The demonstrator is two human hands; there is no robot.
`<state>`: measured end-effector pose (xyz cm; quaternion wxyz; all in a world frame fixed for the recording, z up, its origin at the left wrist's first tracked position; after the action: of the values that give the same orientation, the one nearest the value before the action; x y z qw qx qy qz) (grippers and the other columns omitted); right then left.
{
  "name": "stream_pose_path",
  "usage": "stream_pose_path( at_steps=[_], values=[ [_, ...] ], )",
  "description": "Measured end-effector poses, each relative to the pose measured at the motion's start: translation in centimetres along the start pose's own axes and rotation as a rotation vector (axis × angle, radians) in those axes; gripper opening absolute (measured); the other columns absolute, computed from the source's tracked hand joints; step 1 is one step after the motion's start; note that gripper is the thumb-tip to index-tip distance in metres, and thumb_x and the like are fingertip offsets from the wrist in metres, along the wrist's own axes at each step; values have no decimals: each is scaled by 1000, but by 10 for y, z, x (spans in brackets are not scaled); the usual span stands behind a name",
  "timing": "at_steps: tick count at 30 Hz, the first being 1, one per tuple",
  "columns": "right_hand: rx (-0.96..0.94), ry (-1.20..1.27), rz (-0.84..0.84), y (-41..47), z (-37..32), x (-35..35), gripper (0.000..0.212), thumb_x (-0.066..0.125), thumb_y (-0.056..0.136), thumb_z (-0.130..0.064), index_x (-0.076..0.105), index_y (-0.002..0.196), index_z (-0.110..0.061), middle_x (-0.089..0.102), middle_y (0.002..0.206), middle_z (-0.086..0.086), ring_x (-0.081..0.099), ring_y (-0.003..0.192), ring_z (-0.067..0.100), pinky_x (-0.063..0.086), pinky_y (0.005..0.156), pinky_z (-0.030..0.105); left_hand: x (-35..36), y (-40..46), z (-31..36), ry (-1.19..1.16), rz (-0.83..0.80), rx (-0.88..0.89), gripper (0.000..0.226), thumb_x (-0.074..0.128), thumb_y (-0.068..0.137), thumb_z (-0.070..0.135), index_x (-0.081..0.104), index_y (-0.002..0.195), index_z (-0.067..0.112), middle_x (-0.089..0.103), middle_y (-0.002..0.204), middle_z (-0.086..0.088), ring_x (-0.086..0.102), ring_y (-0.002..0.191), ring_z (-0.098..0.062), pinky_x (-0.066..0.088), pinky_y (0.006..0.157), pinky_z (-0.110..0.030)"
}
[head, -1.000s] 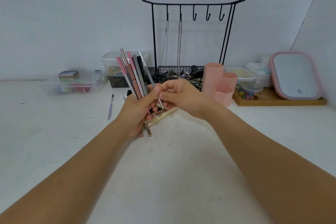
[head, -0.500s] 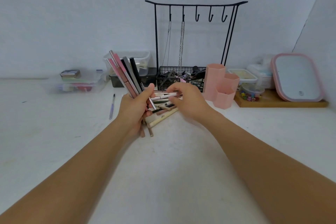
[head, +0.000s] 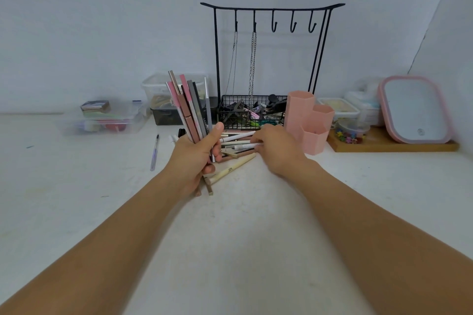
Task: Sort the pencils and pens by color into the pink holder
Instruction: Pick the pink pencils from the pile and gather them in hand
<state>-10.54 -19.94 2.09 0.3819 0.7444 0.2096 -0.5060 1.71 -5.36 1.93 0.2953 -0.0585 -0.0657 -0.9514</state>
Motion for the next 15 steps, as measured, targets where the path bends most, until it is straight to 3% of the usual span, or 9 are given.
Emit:
stream_pose_path(
  at_steps=[4,8,12,15],
  values=[
    [11,104,16,1,4,1,13,61,97,-14,70,107,-14,61,108,7,55,99,26,48,84,39,0,0,1,6,16,0,34,71,90,44,60,75,16,52,59,-2,48,56,-13,34,39,-20],
    [66,252,91,5,1,-7,6,56,99,-15,61,96,-16,59,94,4,54,80,23,42,65,35,0,1,0,-8,42,-17,32,70,91,45,62,76,18,53,60,-2,52,57,-14,40,42,-21],
    [165,841,35,8,-12,-14,5,59,100,-15,60,95,-14,62,84,1,61,74,17,58,68,35,1,1,-2,8,35,-6,31,72,90,45,61,76,19,52,60,-3,49,56,-15,37,41,-22],
    [229,1334,-114,3,-23,-8,6,58,100,-14,62,98,-10,63,87,6,62,75,16,54,63,28,2,1,-2,13,29,8,32,71,92,43,58,73,20,50,58,-2,46,54,-15,33,41,-22]
  ],
)
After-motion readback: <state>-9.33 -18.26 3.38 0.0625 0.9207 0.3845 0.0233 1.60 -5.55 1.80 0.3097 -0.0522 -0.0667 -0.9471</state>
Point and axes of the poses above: each hand's wrist, its own y-axis towards the middle knuckle, its own x-axis out of the palm, z = x × y, the point moved 5 cm from there along y, towards the middle knuckle
